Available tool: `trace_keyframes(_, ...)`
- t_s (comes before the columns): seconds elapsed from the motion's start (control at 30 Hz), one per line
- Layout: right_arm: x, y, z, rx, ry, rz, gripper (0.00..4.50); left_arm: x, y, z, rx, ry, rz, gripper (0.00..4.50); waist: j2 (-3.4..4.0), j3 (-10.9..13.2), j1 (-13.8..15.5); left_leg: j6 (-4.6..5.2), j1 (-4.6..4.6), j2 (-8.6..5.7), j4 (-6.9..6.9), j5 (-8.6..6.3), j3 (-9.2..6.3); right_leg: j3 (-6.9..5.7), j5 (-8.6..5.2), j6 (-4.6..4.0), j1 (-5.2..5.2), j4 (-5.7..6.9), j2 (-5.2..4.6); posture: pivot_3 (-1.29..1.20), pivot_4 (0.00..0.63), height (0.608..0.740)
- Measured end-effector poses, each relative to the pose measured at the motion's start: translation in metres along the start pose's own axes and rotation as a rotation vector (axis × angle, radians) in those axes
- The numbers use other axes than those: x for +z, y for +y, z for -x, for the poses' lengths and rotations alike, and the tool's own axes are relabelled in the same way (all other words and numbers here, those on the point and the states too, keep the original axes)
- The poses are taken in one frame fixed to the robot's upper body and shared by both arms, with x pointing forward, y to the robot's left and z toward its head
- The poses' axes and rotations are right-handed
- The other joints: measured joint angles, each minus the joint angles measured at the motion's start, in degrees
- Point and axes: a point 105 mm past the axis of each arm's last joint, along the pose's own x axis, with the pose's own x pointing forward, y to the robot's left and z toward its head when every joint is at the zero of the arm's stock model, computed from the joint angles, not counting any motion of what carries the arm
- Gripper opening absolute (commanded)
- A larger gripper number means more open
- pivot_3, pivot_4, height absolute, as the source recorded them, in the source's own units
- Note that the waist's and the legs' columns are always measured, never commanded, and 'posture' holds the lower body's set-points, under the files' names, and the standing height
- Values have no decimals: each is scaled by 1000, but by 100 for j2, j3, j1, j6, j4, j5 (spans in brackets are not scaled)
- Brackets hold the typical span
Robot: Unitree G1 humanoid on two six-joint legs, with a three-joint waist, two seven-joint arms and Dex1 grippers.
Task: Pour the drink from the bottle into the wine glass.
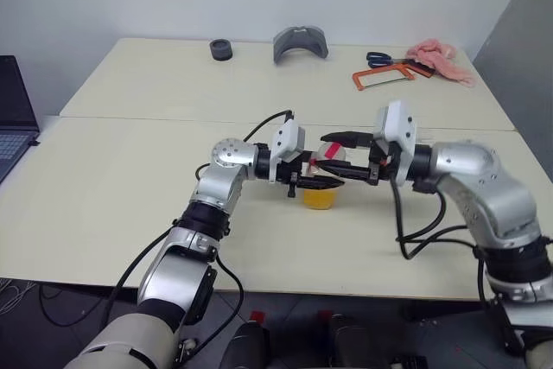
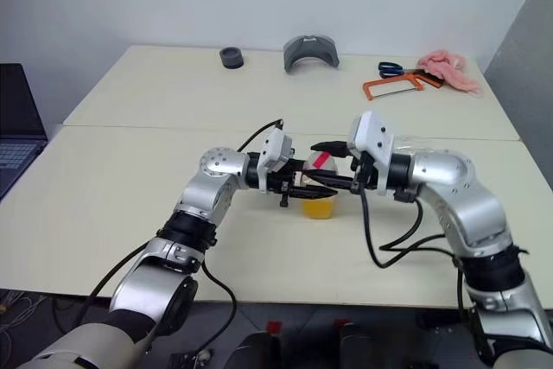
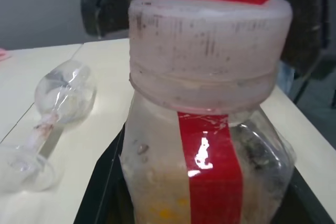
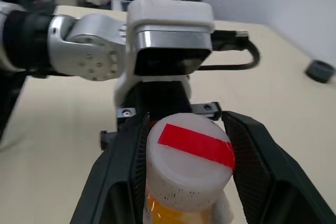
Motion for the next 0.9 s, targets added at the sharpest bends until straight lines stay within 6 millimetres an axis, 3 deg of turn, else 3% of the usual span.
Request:
trace_keyframes(0.1,-3,0,1,13,4,-38,1863,-3,-2,-1,-7,6,14,1692,0,0,3,-1,-9,1,1,0,-9,8,0,0,-7,0,-12,0,150,740)
trace_keyframes(0.3,-9,6,8,-37,-18,-98,3888,-5,0,3,35,6,17,1690,0,0,35,-1,-13,-3,7,0,-12,7,0,0,-7,-1,-18,0,150,740)
trace_keyframes(0.53,-7,20,9,-290,-71,-66,3933,-5,5,6,94,-8,29,1690,0,0,31,-3,-15,-1,8,2,-12,9,0,1,-9,3,-15,0,150,740)
trace_keyframes(0.7,-1,16,-4,-439,-114,-24,3933,-4,5,3,99,-18,31,1690,0,0,27,-7,-9,0,10,4,-13,9,0,2,-8,7,-10,0,150,740)
trace_keyframes(0.9,-1,7,1,-528,-114,-7,3933,-4,5,3,98,-18,31,1689,1,0,32,-12,-10,-1,9,6,-11,10,0,1,-8,6,-11,0,150,740)
